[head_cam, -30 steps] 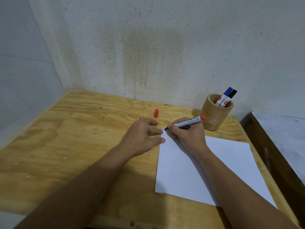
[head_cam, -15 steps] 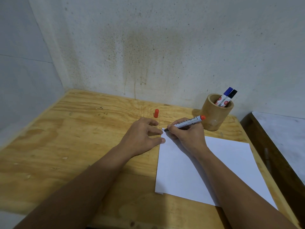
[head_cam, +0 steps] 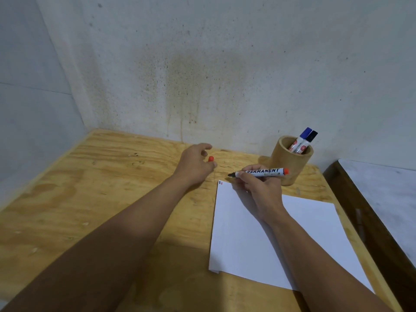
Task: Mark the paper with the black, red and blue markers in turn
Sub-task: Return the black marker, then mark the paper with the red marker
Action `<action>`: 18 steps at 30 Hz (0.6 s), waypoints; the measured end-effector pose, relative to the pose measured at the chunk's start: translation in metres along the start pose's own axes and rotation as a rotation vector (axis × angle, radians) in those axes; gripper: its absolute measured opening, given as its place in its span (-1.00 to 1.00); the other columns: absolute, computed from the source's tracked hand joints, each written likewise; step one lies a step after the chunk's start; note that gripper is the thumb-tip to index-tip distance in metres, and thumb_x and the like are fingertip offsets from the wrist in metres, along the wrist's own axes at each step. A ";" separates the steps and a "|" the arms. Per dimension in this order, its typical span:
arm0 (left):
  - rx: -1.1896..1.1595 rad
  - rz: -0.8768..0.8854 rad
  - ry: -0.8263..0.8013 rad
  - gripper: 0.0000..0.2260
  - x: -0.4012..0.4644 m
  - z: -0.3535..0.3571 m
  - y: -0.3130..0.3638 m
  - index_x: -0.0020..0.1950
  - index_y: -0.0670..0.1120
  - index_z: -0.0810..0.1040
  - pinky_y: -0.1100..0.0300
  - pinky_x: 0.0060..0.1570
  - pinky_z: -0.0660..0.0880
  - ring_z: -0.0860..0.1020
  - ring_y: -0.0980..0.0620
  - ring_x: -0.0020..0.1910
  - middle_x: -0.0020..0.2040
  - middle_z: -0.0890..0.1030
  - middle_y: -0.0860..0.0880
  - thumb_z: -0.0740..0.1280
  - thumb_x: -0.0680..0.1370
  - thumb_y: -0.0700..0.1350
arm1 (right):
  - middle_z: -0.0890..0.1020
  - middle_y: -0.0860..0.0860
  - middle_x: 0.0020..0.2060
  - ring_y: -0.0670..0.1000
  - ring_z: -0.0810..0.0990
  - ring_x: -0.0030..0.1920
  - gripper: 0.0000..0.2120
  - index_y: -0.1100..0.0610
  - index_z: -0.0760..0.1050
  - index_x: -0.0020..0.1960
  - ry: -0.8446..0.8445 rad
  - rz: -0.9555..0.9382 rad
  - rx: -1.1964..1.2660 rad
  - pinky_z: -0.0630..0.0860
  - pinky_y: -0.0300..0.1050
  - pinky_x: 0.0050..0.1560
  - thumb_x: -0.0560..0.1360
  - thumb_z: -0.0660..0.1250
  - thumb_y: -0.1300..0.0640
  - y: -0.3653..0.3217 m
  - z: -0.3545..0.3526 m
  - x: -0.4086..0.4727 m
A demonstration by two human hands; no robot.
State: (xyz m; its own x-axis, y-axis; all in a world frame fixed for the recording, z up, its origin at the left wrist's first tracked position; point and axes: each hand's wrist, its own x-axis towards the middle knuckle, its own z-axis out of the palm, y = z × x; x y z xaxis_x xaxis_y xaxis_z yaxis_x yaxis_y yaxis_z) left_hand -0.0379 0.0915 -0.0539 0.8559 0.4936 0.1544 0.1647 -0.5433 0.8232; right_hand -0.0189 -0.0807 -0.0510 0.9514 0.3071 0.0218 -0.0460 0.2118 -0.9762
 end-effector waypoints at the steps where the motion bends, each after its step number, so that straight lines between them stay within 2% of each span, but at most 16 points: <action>1: 0.046 0.013 -0.027 -0.63 0.003 0.002 0.002 0.21 -0.09 0.54 0.21 -0.03 0.42 0.50 0.03 -0.06 0.09 0.59 -0.09 0.45 0.41 -0.16 | 0.57 0.18 -0.31 -0.11 0.62 -0.42 -0.89 0.38 0.51 -0.08 0.004 -0.008 -0.041 0.57 -0.31 -0.36 0.44 0.38 0.50 0.002 -0.002 0.001; 3: 0.097 0.028 -0.055 -0.68 0.004 0.004 0.003 0.17 -0.11 0.58 0.26 -0.03 0.39 0.50 0.06 -0.07 0.12 0.61 -0.10 0.41 0.42 -0.23 | 0.62 0.16 -0.30 -0.10 0.64 -0.37 -0.87 0.45 0.51 -0.11 0.012 -0.056 -0.182 0.59 -0.30 -0.32 0.41 0.44 0.45 0.006 -0.006 0.003; 5: 0.093 0.028 -0.065 -0.68 0.003 0.005 0.001 0.17 -0.13 0.58 0.29 -0.04 0.38 0.50 0.07 -0.10 0.13 0.61 -0.10 0.36 0.42 -0.29 | 0.64 0.14 -0.31 -0.08 0.65 -0.35 -0.84 0.46 0.52 -0.08 0.007 -0.067 -0.213 0.60 -0.28 -0.31 0.40 0.46 0.43 0.007 -0.006 0.003; 8: 0.102 0.054 -0.059 -0.70 0.002 0.002 -0.002 0.14 -0.13 0.60 0.29 -0.04 0.41 0.52 0.06 -0.15 0.07 0.64 -0.09 0.43 0.41 -0.28 | 0.56 0.24 -0.32 -0.03 0.60 -0.45 -0.86 0.51 0.47 -0.08 -0.019 -0.047 -0.091 0.58 -0.25 -0.39 0.42 0.41 0.49 0.003 -0.003 0.002; 11: 0.054 0.028 0.003 -0.82 0.003 0.000 -0.002 -0.03 -0.15 0.66 0.23 -0.06 0.48 0.58 0.01 -0.17 -0.10 0.66 -0.11 0.46 0.39 -0.29 | 0.51 0.30 -0.33 0.05 0.52 -0.52 -0.89 0.50 0.48 -0.11 -0.046 -0.026 0.000 0.55 -0.14 -0.40 0.43 0.40 0.49 0.001 -0.001 0.003; 13: -0.140 -0.052 0.020 -0.88 0.001 0.000 0.003 -0.14 -0.15 0.65 0.11 -0.05 0.58 0.63 -0.07 -0.16 -0.20 0.63 -0.11 0.46 0.37 -0.33 | 0.52 0.28 -0.30 0.10 0.55 -0.50 -0.88 0.39 0.51 -0.12 -0.029 0.022 0.075 0.62 -0.09 -0.37 0.41 0.45 0.44 -0.002 -0.002 0.004; 15: -0.458 -0.177 -0.002 -0.88 -0.004 -0.003 0.012 -0.16 -0.17 0.62 -0.04 -0.02 0.62 0.64 -0.12 -0.13 -0.22 0.59 -0.12 0.41 0.41 -0.38 | 0.58 0.27 -0.29 0.11 0.61 -0.42 -0.87 0.31 0.54 -0.14 0.019 0.020 0.078 0.65 -0.09 -0.35 0.40 0.47 0.41 -0.007 -0.006 0.007; 16: -0.576 -0.227 -0.020 -0.87 -0.006 -0.006 0.017 -0.13 -0.19 0.61 -0.04 -0.03 0.63 0.64 -0.12 -0.15 -0.20 0.58 -0.13 0.38 0.44 -0.40 | 0.61 0.26 -0.26 0.12 0.64 -0.35 -0.87 0.29 0.54 -0.13 0.029 0.003 0.065 0.66 -0.11 -0.32 0.40 0.47 0.41 -0.011 -0.006 0.009; 18: -0.703 -0.283 -0.070 -0.87 -0.009 -0.013 0.028 -0.07 -0.23 0.60 0.08 -0.10 0.64 0.63 -0.06 -0.20 -0.15 0.60 -0.18 0.33 0.47 -0.41 | 0.64 0.25 -0.22 0.14 0.67 -0.23 -0.87 0.30 0.54 -0.11 0.026 -0.029 0.072 0.67 -0.10 -0.25 0.41 0.46 0.41 -0.021 -0.007 0.012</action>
State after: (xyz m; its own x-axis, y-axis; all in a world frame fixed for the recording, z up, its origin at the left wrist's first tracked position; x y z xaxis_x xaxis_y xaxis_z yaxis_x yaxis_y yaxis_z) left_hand -0.0475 0.0810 -0.0253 0.8605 0.4925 -0.1305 0.0519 0.1702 0.9840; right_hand -0.0043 -0.0878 -0.0318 0.9603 0.2755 0.0434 -0.0390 0.2867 -0.9572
